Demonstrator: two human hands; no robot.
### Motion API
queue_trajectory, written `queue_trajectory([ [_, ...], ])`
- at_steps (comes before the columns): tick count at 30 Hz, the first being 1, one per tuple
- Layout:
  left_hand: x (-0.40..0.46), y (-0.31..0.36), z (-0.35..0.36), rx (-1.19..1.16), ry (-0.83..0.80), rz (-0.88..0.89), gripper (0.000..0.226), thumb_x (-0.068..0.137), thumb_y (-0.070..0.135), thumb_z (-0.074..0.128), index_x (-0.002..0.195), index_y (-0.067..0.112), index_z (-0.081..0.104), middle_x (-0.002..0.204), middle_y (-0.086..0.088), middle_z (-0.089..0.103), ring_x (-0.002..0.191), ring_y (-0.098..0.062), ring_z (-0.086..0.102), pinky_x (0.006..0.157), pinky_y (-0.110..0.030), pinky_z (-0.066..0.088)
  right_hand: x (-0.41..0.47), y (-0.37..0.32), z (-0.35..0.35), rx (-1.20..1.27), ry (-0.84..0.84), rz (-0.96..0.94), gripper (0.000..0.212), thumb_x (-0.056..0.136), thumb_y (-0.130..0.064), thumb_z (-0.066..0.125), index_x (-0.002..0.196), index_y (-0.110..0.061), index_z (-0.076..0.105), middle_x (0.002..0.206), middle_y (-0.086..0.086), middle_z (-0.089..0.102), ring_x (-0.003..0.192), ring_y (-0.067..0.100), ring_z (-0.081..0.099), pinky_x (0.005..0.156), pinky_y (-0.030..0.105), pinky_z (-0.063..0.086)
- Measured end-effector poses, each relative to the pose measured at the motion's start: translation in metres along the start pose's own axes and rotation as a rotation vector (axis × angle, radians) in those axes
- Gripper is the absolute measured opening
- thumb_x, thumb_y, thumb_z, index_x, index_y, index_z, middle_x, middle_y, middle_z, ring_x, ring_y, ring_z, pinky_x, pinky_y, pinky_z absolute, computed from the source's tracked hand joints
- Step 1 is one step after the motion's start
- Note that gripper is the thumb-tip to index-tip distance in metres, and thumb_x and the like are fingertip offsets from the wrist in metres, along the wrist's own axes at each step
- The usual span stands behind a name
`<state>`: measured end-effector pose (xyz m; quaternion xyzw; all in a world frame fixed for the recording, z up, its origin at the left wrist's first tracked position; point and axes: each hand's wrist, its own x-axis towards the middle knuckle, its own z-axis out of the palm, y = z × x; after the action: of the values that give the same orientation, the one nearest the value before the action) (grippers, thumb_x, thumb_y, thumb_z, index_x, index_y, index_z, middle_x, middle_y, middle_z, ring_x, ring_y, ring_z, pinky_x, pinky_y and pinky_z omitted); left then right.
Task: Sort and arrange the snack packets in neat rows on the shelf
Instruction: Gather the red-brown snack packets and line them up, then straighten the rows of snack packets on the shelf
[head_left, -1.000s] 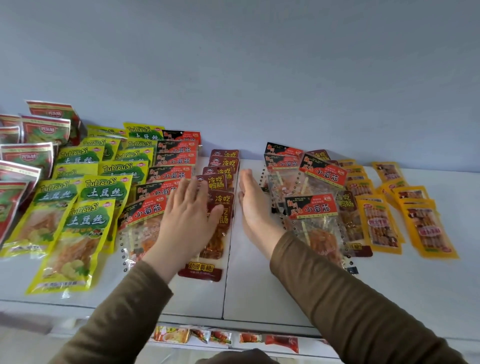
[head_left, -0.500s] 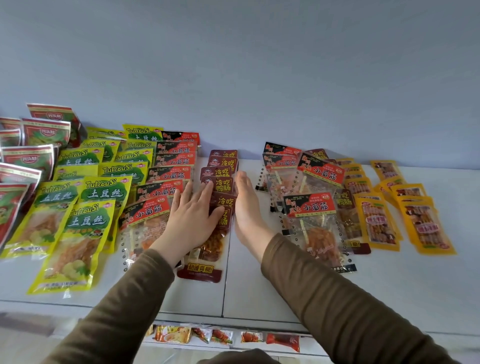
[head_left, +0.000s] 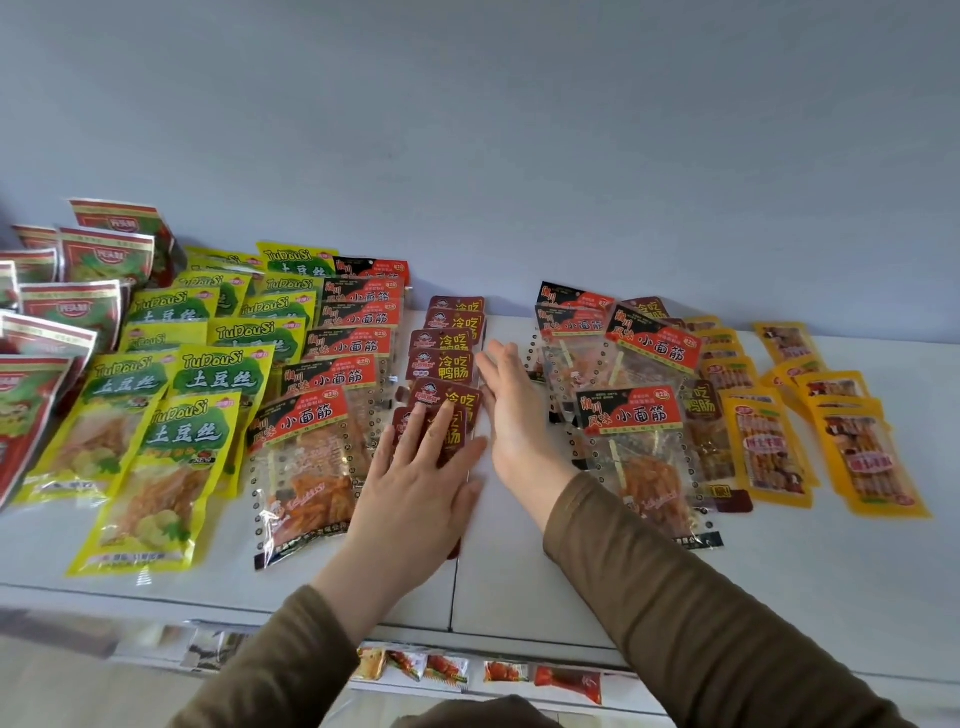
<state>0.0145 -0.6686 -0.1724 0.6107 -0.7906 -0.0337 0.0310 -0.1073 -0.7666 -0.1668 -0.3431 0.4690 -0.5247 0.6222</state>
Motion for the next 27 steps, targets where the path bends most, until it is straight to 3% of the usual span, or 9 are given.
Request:
queue_trajectory([
  [3, -0.001, 0.003, 0.005, 0.000, 0.026, -0.025, 0.059, 0.105, 0.056, 0.009, 0.161, 0.040, 0.018, 0.173, -0.005, 0.002, 0.159, -0.029, -0.002, 0.128, -0.051, 0.006, 0.000, -0.002, 0.000, -0.017, -0.001, -0.008, 0.031, 0.109, -0.038, 0.036, 0.132, -0.024, 0.050, 0.117, -0.009, 0.063, 0.100, -0.001, 0.060, 0.070, 0.014, 0.047],
  [14, 0.000, 0.002, 0.011, -0.006, 0.051, -0.048, 0.064, 0.105, 0.058, 0.011, 0.161, 0.031, 0.025, 0.171, -0.010, 0.012, 0.159, -0.030, 0.004, 0.128, -0.054, 0.011, 0.001, 0.004, -0.001, -0.115, -0.010, -0.026, 0.027, 0.108, -0.046, 0.033, 0.130, -0.036, 0.044, 0.109, -0.018, 0.064, 0.095, -0.009, 0.062, 0.076, 0.014, 0.046],
  [20, -0.003, 0.000, 0.006, -0.008, 0.037, 0.087, 0.060, 0.106, 0.053, 0.007, 0.163, 0.036, -0.002, 0.172, 0.003, 0.001, 0.158, -0.018, -0.008, 0.129, -0.042, -0.002, -0.002, 0.002, 0.002, -0.124, -0.025, -0.001, 0.035, 0.107, -0.048, 0.035, 0.136, -0.033, 0.047, 0.118, -0.012, 0.064, 0.104, -0.001, 0.062, 0.080, 0.021, 0.048],
  [24, 0.001, 0.002, 0.005, 0.008, 0.049, 0.069, 0.062, 0.107, 0.057, 0.012, 0.164, 0.034, 0.009, 0.172, 0.002, 0.004, 0.159, -0.022, -0.006, 0.129, -0.048, 0.005, -0.006, 0.000, 0.003, -0.113, -0.040, -0.016, 0.048, 0.107, -0.052, 0.031, 0.148, -0.032, 0.042, 0.119, -0.020, 0.061, 0.105, -0.009, 0.057, 0.084, 0.019, 0.043],
  [27, 0.004, 0.004, 0.003, 0.034, 0.025, 0.015, 0.066, 0.104, 0.060, 0.010, 0.164, 0.033, 0.011, 0.172, -0.001, -0.002, 0.158, -0.025, -0.010, 0.128, -0.050, -0.001, -0.011, 0.002, 0.004, -0.098, -0.046, -0.032, 0.051, 0.106, -0.056, 0.029, 0.154, -0.040, 0.030, 0.114, -0.031, 0.054, 0.101, -0.015, 0.052, 0.086, 0.018, 0.040],
])
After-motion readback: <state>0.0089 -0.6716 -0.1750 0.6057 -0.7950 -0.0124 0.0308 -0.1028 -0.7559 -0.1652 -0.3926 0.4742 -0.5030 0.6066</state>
